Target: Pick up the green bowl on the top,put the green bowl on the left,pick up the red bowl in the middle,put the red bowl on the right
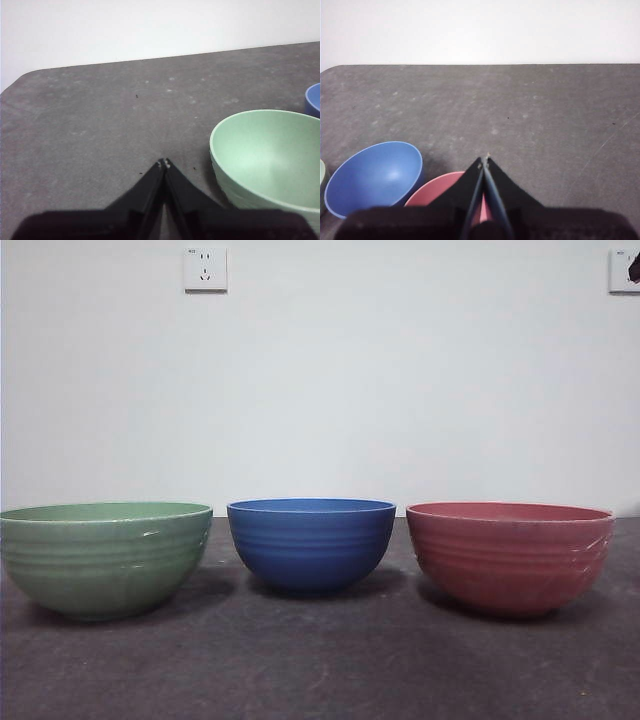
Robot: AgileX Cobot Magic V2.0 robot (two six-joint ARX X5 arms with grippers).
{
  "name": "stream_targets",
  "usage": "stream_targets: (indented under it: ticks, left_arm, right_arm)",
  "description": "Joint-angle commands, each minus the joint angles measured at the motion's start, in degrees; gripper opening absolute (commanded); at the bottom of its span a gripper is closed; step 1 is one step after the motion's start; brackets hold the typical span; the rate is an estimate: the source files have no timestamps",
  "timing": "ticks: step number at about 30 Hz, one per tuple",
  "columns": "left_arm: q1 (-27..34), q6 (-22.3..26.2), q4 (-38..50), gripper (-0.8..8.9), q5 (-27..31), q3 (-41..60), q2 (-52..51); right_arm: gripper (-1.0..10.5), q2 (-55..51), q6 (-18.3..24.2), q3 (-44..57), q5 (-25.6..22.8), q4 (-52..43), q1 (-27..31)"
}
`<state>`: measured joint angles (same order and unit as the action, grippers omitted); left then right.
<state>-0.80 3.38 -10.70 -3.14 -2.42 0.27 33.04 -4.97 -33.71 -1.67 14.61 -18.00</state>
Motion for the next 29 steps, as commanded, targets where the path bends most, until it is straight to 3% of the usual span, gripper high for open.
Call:
stream_targets:
  ticks: [1, 29]
  left_arm:
    - [0.2, -1.6, -0.7, -0.01, 0.2, 1.0, -0.2]
    - [0.1, -1.9, -3.3, -0.01, 0.1, 1.0, -0.1]
  right_arm:
    - [0.0, 0.0, -0.5, 0.1, -0.2, 0.2, 0.0]
    - [0.0, -2.8, -0.3, 0.2, -0.5, 4.3, -0.4]
